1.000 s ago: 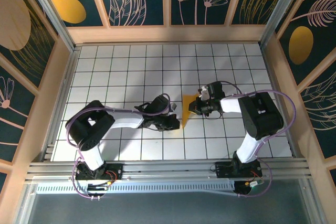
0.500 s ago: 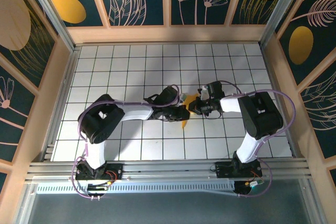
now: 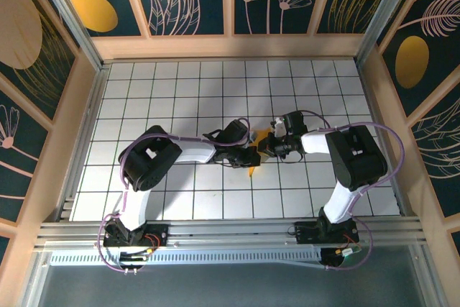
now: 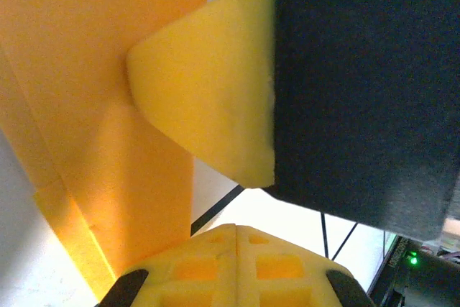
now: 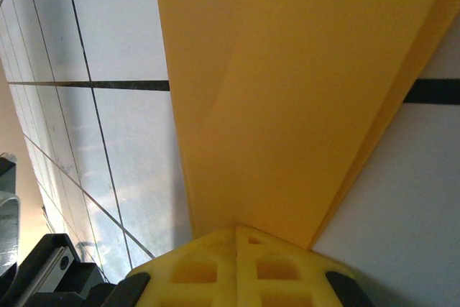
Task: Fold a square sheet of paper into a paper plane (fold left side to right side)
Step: Fold the wing for the fifth time at the center of the table.
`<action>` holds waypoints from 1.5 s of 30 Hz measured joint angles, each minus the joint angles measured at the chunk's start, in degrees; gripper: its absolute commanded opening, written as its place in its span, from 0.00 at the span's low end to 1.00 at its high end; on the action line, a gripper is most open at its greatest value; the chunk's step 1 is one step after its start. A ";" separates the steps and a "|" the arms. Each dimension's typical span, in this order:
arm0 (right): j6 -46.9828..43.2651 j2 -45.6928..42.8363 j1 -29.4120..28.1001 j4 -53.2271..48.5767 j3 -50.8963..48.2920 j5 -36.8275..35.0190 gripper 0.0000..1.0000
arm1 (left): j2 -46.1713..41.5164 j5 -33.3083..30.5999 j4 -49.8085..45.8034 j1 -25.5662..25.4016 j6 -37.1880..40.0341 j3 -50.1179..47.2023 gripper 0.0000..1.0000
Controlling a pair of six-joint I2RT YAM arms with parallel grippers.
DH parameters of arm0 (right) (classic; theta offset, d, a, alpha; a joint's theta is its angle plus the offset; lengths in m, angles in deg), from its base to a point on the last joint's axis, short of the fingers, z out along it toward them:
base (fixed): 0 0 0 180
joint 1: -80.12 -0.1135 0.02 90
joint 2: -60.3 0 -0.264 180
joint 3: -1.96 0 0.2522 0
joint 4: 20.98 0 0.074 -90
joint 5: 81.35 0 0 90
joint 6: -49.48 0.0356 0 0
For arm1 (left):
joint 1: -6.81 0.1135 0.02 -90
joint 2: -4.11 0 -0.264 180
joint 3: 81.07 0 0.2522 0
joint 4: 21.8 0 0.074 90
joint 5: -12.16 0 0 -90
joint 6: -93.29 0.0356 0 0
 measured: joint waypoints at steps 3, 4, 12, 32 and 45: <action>-0.13 0.09 0.00 -0.31 0.22 -0.02 0.00 | 0.02 -0.17 -0.50 -0.33 0.74 -0.09 0.00; -0.20 0.13 0.00 -0.39 0.28 0.00 0.00 | 0.02 -0.22 -0.59 -0.44 1.05 -0.20 0.00; -0.85 0.22 -0.02 -0.63 0.42 0.02 0.00 | -0.81 -0.55 0.72 -0.70 3.17 -2.05 0.00; -1.05 0.50 -0.09 -1.81 1.16 0.02 0.00 | -6.91 0.33 2.01 -1.07 10.27 -10.88 0.00; -1.55 1.09 -0.55 -2.62 2.38 -0.24 0.00 | -10.01 0.31 1.99 -1.53 10.80 -14.71 0.00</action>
